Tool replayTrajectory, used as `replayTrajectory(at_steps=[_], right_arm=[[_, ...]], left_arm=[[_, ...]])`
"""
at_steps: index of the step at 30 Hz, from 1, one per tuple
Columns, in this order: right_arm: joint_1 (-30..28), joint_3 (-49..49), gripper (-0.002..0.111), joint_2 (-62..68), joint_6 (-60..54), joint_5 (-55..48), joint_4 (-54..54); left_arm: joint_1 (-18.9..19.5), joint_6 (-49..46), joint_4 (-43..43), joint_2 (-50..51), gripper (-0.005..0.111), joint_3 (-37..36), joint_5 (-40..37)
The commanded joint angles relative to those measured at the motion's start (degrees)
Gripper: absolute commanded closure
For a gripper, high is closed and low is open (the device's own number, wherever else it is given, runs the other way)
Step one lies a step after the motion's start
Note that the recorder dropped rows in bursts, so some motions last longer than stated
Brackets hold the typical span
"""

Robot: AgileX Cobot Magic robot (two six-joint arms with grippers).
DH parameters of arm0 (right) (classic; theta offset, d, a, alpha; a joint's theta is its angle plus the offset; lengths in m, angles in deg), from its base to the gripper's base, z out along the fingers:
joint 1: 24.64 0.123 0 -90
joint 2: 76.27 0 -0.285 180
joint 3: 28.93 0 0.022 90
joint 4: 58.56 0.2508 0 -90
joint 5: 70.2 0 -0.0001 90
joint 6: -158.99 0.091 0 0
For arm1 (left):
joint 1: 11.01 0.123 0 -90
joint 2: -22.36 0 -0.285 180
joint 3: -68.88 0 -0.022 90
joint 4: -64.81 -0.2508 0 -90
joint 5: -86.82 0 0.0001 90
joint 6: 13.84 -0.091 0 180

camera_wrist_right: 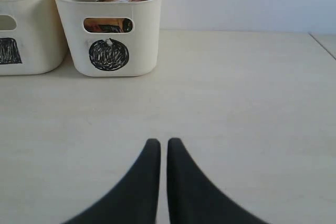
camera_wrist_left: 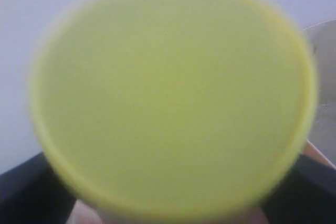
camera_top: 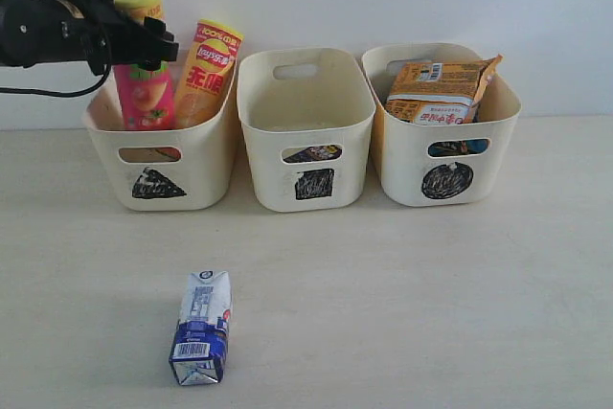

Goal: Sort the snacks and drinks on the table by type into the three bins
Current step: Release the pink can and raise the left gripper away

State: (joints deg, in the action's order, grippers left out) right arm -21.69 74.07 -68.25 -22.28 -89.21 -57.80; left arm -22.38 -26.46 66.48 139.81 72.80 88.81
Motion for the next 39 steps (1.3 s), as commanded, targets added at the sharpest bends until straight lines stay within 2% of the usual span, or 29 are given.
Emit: replayTrajectory(at_steps=[1, 8, 12, 14, 17, 22, 24, 32, 39], right_arm=[[-0.06, -0.21, 0.106, -0.24, -0.04, 0.30, -0.01], [-0.06, -0.21, 0.106, -0.24, -0.04, 0.30, -0.01], [-0.06, -0.21, 0.106, -0.24, -0.04, 0.30, -0.01], [-0.06, -0.21, 0.106, -0.24, -0.04, 0.30, -0.01], [-0.06, -0.21, 0.106, -0.24, -0.04, 0.30, -0.01], [-0.06, -0.21, 0.106, -0.24, -0.04, 0.30, -0.01], [-0.06, -0.21, 0.106, -0.24, -0.04, 0.30, -0.01], [-0.06, -0.21, 0.106, -0.24, -0.04, 0.30, -0.01], [-0.06, -0.21, 0.106, -0.24, -0.04, 0.30, -0.01]], left_arm=[[0.23, 0.62, 0.84, -0.20, 0.019, 0.23, -1.23], [0.23, 1.04, 0.84, -1.97, 0.019, 0.23, -4.75], [0.23, 1.04, 0.84, -4.77, 0.024, 0.23, -5.01], [0.23, 1.04, 0.84, -6.65, 0.033, 0.23, -5.16], [0.23, 1.04, 0.84, -9.84, 0.054, 0.23, -6.59], [0.23, 1.04, 0.84, -15.50, 0.103, 0.23, -11.73], [0.23, 2.08, 0.84, -17.37, 0.102, 0.23, -13.31], [0.23, 16.42, 0.84, -22.52, 0.102, 0.23, -23.05], [0.23, 20.66, 0.84, -27.33, 0.102, -0.12, -33.33]])
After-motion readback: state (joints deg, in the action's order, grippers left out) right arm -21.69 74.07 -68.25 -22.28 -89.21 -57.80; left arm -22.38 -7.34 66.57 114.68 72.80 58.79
